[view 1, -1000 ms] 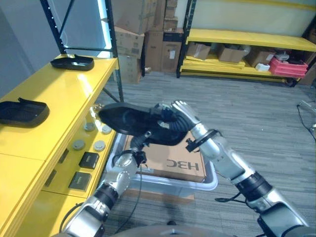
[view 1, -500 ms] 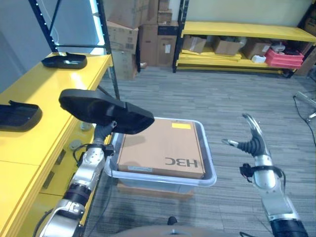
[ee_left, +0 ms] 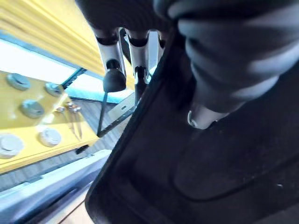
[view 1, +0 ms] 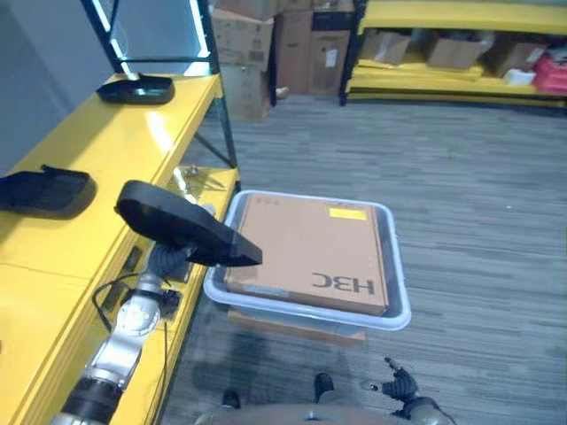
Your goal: Move parts from the plastic box to the shelf.
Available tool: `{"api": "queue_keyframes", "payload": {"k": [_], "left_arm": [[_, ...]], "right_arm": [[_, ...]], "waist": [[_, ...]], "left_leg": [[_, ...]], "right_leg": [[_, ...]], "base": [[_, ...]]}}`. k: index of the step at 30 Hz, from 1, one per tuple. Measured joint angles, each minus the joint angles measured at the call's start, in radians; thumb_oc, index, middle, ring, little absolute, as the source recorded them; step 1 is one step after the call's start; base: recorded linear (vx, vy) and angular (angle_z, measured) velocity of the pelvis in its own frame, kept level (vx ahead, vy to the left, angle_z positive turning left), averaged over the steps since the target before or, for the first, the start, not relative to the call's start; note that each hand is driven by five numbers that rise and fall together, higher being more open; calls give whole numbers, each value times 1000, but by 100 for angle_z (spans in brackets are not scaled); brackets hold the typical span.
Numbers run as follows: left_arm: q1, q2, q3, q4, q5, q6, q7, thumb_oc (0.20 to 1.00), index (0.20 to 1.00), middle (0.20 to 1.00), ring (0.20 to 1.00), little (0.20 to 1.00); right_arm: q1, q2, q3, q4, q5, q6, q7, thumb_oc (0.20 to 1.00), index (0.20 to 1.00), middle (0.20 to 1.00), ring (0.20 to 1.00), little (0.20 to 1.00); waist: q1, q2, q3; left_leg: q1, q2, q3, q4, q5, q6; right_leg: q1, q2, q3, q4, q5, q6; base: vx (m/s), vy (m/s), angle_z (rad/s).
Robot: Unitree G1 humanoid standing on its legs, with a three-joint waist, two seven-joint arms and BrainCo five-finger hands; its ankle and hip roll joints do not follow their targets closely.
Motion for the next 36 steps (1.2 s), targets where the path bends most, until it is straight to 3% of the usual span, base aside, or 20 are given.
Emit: {"api": "queue_keyframes", "payload": {"k": [4,7,8,9,10,12,14,16,17,18,20,22,24,26,29,31,33,34,35,36], "left_arm": [[48,-23,17,-78,-32,-21,9,200,200,200,200,200],[24,-23,18,-98,-33,-24,12,200,200,200,200,200],[24,-21,20,-103,-41,-25,14,200,200,200,200,200],[-9,-2,5,-109,-45,-25,10,200,200,200,200,200],[-28,2,3,-113,-45,-26,6,200,200,200,200,200],[-40,21,11,-114,-46,-30,5,200,200,200,200,200],[-91,67,-7,-117,-44,-32,-29,200,200,200,200,200],[-110,65,-12,-151,-45,-39,-43,200,200,200,200,200],[-120,62,-15,-179,-45,-42,-49,200,200,200,200,200],[-135,62,-22,-200,-45,-49,-60,200,200,200,200,200],[-156,78,-19,-229,-46,-57,-79,200,200,200,200,200],[-125,144,14,-243,-45,-43,-103,200,200,200,200,200],[-100,209,31,-244,-46,-29,-131,200,200,200,200,200],[-54,217,56,-266,-46,-27,-163,200,200,200,200,200],[-26,197,58,-316,-46,-32,-173,200,200,200,200,200],[-27,189,58,-316,-46,-32,-175,200,200,200,200,200],[-42,189,49,-315,-45,-31,-177,200,200,200,200,200],[-70,182,43,-304,-45,-31,-177,200,200,200,200,200],[-159,231,5,-293,-49,-33,-169,200,200,200,200,200],[-175,253,11,-293,-49,-36,-169,200,200,200,200,200]], "right_arm": [[-99,27,6,155,32,2,2,1000,1000,1000,1000,1000],[-165,32,-8,260,69,16,-5,1000,1000,1000,1000,1000],[-173,27,-13,265,69,17,-8,1000,1000,1000,1000,1000],[-175,1,-13,274,69,17,-9,1000,1000,1000,1000,1000],[-183,-7,-19,291,69,21,-10,1000,1000,1000,1000,1000],[-191,-9,-44,301,70,34,-13,1000,1000,1000,1000,1000],[-161,-1,-95,320,80,45,-16,1000,1000,1000,1000,1000],[-91,-29,-103,323,91,56,-18,1000,1000,1000,1000,1000],[-59,-47,-103,318,100,59,-15,1000,1000,1000,1000,1000],[-33,-60,-117,329,102,61,-13,1000,1000,1000,1000,1000],[-16,-14,-172,375,110,83,-10,1000,1000,1000,1000,1000],[-56,17,-196,401,119,98,-10,1000,1000,1000,1000,1000],[-107,19,-202,407,119,98,-11,1000,1000,1000,1000,1000],[-164,15,-147,364,115,91,-7,1000,1000,1000,1000,1000],[-203,41,-115,313,107,87,-7,1000,1000,1000,1000,1000],[-205,64,-97,267,108,82,-7,1000,1000,1000,1000,1000],[-198,83,-77,248,110,78,-2,1000,1000,1000,1000,1000],[-203,92,-62,232,113,75,6,1000,1000,1000,1000,1000],[-189,96,7,220,121,64,14,1000,1000,1000,1000,1000],[-196,99,4,234,121,65,14,1000,1000,1000,1000,1000]], "waist": [[74,39,50],[97,70,87],[116,79,92],[109,97,105],[99,111,109],[108,55,109],[57,-33,104],[25,-28,51],[18,-1,29],[-1,35,-7],[-9,6,-27],[24,-26,-40],[40,-41,-48],[82,-38,-53],[100,-42,-54],[93,-43,-52],[51,-31,-40],[26,-4,-14],[-24,-17,-3],[-17,-37,2]], "left_leg": [[-80,26,-89,1,52,-22],[-163,18,-177,0,171,-97],[-186,9,-166,-1,206,-94],[-232,14,-73,-7,209,-122],[-235,33,56,2,63,-24],[-235,28,158,88,55,-15],[-192,15,220,244,5,-60],[-154,49,267,318,-37,-11],[-150,70,313,362,-60,72],[-142,54,357,297,-101,61],[-114,-15,327,171,-50,85],[-92,-66,283,90,-14,96],[-73,-77,271,81,-18,101],[-21,-88,285,30,-7,100],[-7,-104,293,4,-1,103],[-10,-109,293,1,-3,106],[-8,-102,254,1,3,123],[-16,-86,209,3,15,125],[-66,-55,131,0,27,126],[-71,-66,128,0,40,127]], "right_leg": [[-34,29,-82,1,3,-23],[-37,24,-191,1,-8,-53],[-35,31,-217,9,-2,-60],[-30,29,-313,7,3,-89],[-22,31,-356,4,-6,-100],[-7,-33,-407,0,4,-110],[71,-129,-522,0,-3,-94],[102,-134,-564,8,-32,-52],[106,-132,-562,34,-43,-38],[104,-117,-575,56,-48,-33],[104,-140,-569,59,-55,-59],[99,-174,-585,78,-46,-51],[102,-169,-572,84,-39,-41],[108,-188,-556,118,-21,6],[96,-200,-546,136,-20,10],[90,-210,-526,162,-20,10],[48,-218,-458,284,-46,9],[-8,-164,-278,405,-146,-20],[-75,67,162,354,-251,8],[-103,83,188,331,-247,-5]], "base": [[-169,-156,74],[-179,-76,105],[-139,-138,135],[-89,-127,153],[-61,-89,165],[-34,-45,78],[-93,22,133],[-104,62,143],[2,107,132],[39,161,152],[68,163,137],[84,228,65],[55,336,20],[3,283,-12],[13,214,-15],[-20,95,-1],[-32,49,47],[80,39,156],[54,-16,141],[83,-47,112]]}}
